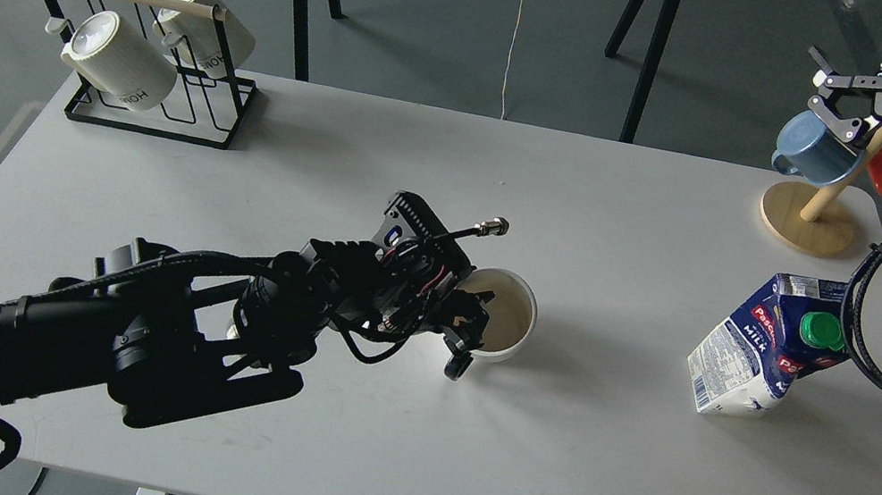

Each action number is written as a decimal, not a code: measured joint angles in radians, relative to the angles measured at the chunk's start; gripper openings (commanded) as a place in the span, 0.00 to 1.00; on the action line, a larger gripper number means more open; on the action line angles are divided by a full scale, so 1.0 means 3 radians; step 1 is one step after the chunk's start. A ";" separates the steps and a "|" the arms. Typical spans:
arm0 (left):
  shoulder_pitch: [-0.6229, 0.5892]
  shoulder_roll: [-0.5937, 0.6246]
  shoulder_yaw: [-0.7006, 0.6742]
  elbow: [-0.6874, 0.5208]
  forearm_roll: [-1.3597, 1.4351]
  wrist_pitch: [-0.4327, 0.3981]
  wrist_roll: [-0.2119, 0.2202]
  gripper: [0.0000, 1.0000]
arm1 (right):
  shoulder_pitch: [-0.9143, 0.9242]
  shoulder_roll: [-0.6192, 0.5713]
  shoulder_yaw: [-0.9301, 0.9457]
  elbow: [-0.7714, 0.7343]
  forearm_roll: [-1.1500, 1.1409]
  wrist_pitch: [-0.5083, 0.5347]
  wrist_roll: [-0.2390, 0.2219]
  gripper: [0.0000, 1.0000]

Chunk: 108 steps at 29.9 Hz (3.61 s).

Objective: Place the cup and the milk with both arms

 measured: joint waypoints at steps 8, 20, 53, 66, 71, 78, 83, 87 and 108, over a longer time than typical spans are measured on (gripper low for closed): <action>-0.0025 0.0099 -0.0423 -0.0030 -0.0013 0.0001 -0.0013 0.99 | 0.0004 0.0005 0.0015 0.0000 0.0000 0.0001 0.0005 0.98; 0.0079 0.0284 -0.2257 -0.0025 -0.0370 0.0001 -0.0190 0.99 | -0.0007 -0.0149 0.0179 0.0128 0.0018 0.0040 0.0027 0.98; 0.0667 0.0173 -0.3097 0.0667 -0.4918 0.1366 -0.0833 0.99 | -0.2760 -0.1249 0.1700 0.1113 0.1463 0.0567 0.0005 0.99; 0.0689 0.0172 -0.3087 0.0664 -0.4912 0.1368 -0.0869 0.99 | -0.4050 -0.1173 0.1681 0.1224 0.2032 0.0568 0.0031 0.99; 0.0721 0.0181 -0.3082 0.0664 -0.4899 0.1368 -0.0863 0.99 | -0.4425 -0.0910 0.1637 0.1550 0.2006 0.0568 0.0023 0.99; 0.0736 0.0191 -0.3073 0.0669 -0.4898 0.1373 -0.0863 0.99 | -0.4583 -0.0579 0.1375 0.2014 0.1790 0.0568 -0.0072 0.99; 0.0742 0.0191 -0.3072 0.0670 -0.4898 0.1373 -0.0867 0.99 | -0.4586 -0.0357 0.1293 0.2192 0.1624 0.0568 -0.0175 0.99; 0.0747 0.0178 -0.3072 0.0670 -0.4898 0.1373 -0.0867 0.99 | -0.4583 -0.0246 0.1287 0.2203 0.1587 0.0568 -0.0187 0.99; 0.0749 0.0203 -0.3082 0.0664 -0.4898 0.1370 -0.0873 0.99 | -0.4112 0.0432 0.1516 0.1744 0.1180 0.0568 -0.0139 0.99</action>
